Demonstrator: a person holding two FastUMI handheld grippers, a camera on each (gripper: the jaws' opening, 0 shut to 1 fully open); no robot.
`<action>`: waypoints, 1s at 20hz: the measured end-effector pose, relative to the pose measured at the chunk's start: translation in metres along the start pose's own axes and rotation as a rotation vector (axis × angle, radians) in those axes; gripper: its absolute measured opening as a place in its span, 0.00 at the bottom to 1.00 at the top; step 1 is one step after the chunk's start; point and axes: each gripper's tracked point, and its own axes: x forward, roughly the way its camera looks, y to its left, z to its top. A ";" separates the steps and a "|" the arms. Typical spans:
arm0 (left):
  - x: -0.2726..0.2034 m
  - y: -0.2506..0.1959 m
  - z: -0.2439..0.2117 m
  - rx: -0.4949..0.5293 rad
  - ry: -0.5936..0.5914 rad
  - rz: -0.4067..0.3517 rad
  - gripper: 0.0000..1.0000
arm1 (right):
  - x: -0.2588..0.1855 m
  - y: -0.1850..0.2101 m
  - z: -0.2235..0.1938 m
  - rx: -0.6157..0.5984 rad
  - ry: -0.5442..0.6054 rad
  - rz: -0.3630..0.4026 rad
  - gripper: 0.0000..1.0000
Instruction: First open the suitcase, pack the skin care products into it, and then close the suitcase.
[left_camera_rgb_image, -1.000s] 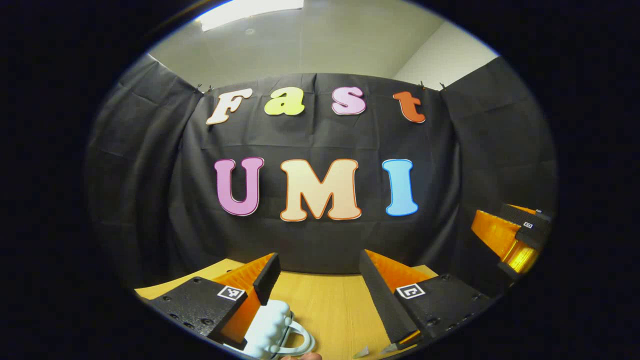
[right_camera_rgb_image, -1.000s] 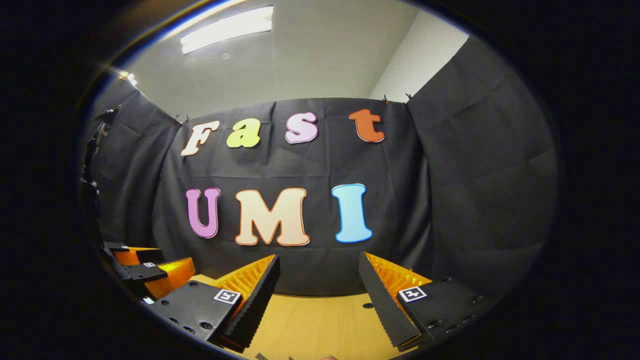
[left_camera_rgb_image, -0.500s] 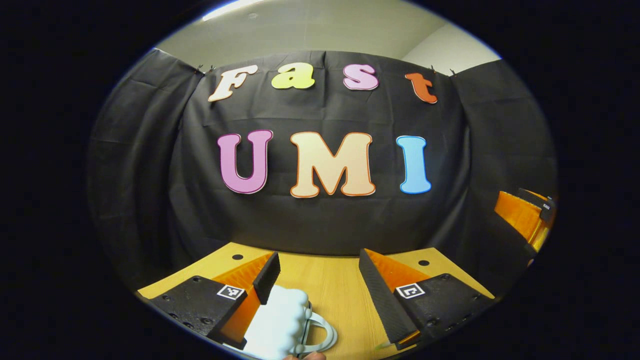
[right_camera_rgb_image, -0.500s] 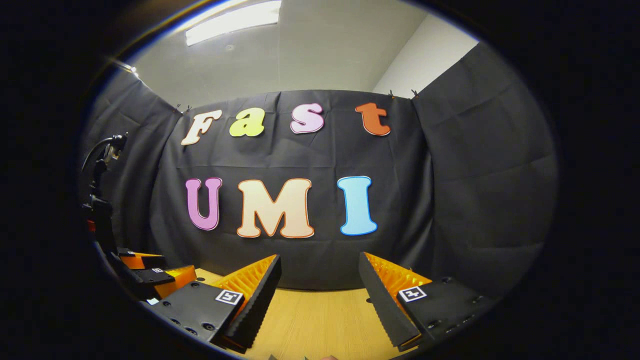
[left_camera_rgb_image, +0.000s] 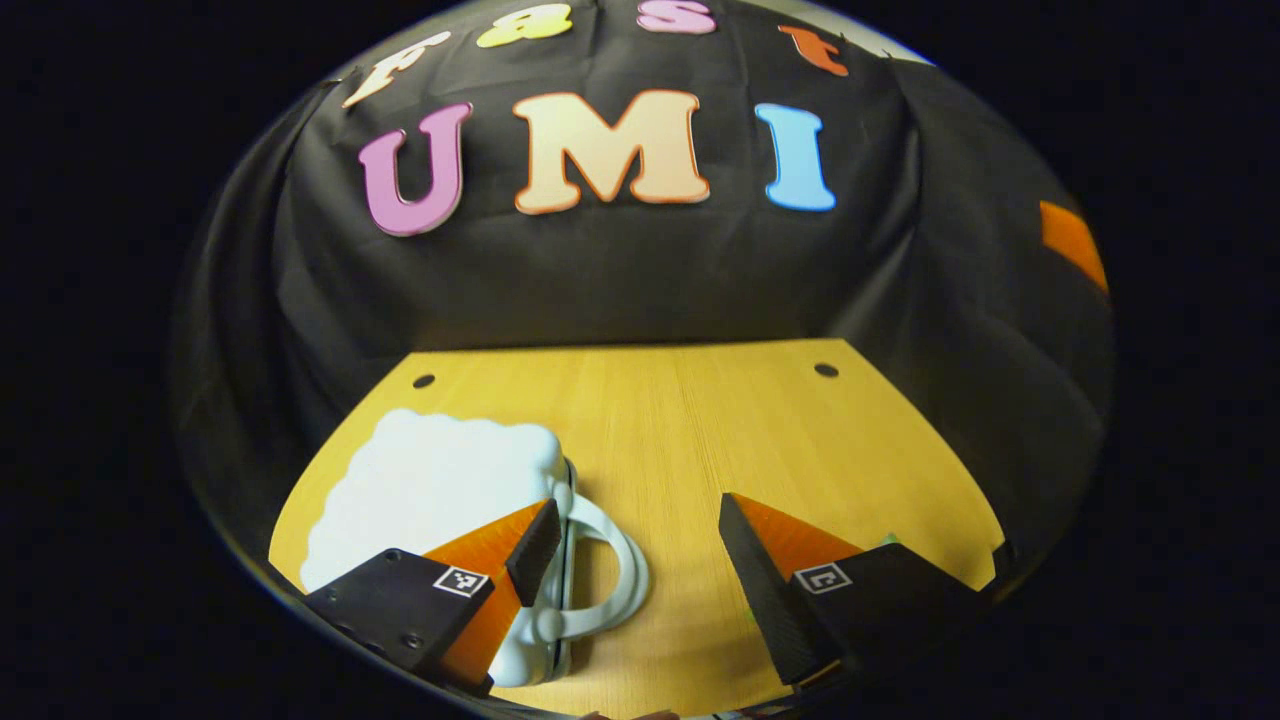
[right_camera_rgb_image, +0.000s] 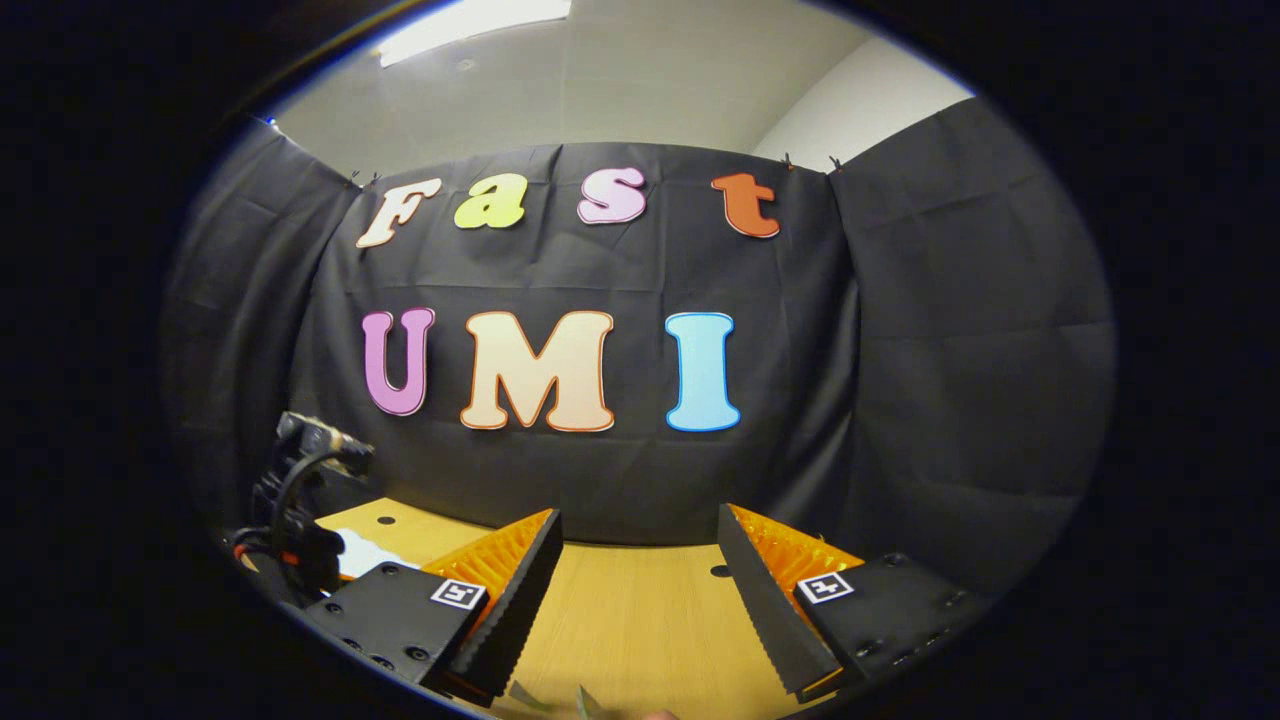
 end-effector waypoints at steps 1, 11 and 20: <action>0.003 0.000 -0.008 -0.004 0.027 0.001 0.95 | -0.001 -0.001 -0.002 -0.010 0.006 0.000 0.97; 0.048 0.005 -0.066 -0.106 0.298 -0.009 0.94 | -0.007 0.000 -0.010 -0.087 0.039 -0.035 0.96; 0.081 -0.009 -0.087 -0.139 0.416 -0.061 0.91 | -0.013 -0.021 -0.010 -0.093 0.022 -0.096 0.99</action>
